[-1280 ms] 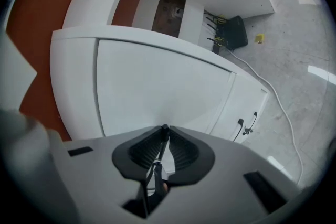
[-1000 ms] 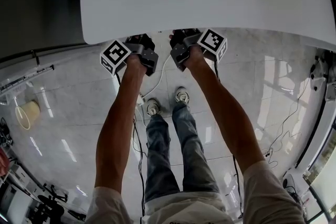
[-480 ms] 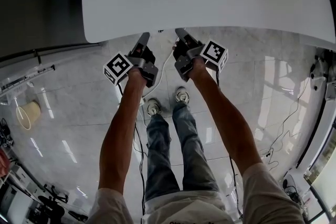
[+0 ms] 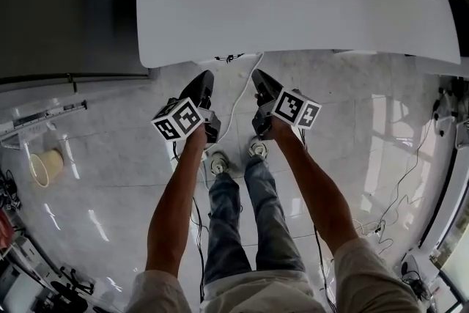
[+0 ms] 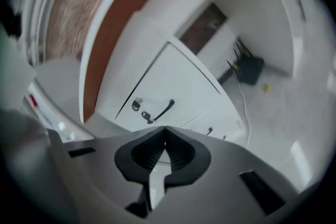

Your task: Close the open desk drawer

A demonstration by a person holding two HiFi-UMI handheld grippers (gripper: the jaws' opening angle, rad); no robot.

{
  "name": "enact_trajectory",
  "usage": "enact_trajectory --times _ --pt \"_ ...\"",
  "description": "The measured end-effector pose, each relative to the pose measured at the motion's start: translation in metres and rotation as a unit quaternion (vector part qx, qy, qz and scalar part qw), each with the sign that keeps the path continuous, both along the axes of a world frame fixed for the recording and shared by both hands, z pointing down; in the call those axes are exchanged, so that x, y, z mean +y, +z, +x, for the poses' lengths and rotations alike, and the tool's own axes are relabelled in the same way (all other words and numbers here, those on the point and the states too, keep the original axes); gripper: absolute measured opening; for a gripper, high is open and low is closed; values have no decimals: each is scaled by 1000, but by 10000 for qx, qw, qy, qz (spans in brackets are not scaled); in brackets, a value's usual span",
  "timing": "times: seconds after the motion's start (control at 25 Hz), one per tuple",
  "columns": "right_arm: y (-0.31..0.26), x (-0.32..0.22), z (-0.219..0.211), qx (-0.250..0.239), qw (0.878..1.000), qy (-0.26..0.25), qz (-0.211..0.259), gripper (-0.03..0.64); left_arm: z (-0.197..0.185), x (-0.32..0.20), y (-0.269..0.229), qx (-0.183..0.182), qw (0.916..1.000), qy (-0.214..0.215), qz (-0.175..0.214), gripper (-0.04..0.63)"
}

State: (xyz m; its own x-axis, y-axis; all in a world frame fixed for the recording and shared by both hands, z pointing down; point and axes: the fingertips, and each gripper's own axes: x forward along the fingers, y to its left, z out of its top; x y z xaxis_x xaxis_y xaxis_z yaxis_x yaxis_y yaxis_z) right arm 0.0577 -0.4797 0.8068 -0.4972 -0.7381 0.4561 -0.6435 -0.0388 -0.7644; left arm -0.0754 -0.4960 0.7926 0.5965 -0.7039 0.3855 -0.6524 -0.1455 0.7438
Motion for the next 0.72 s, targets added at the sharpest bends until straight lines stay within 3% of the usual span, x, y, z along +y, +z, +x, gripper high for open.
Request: enact_trajectory --times 0.04,0.12,0.16,0.2,0.28,0.52,0.72 --pt "-7 2 -1 886 9945 -485 287 18 1 1 -7 -675 9967 299 326 12" --pt "-23 8 -5 2439 9561 -1365 878 18 4 6 -18 -1736 9772 822 904 12" --pt "-31 11 -8 2885 9369 -1635 1111 18 6 9 -22 -2072 9667 1003 1121 12" --pt "-37 13 -11 3099 9253 -1780 1266 18 8 12 -26 -2286 9585 1121 1280 12" --pt "-47 20 -15 3154 9202 -1854 1390 18 11 20 -34 -2450 9513 1217 1422 12" --pt "-99 48 -15 3151 9173 -1696 1747 18 15 55 -78 -2566 9437 1263 1660 12" --pt "-167 102 -6 3116 9178 -1418 2009 18 5 112 -139 -2442 9443 1180 1865 12"
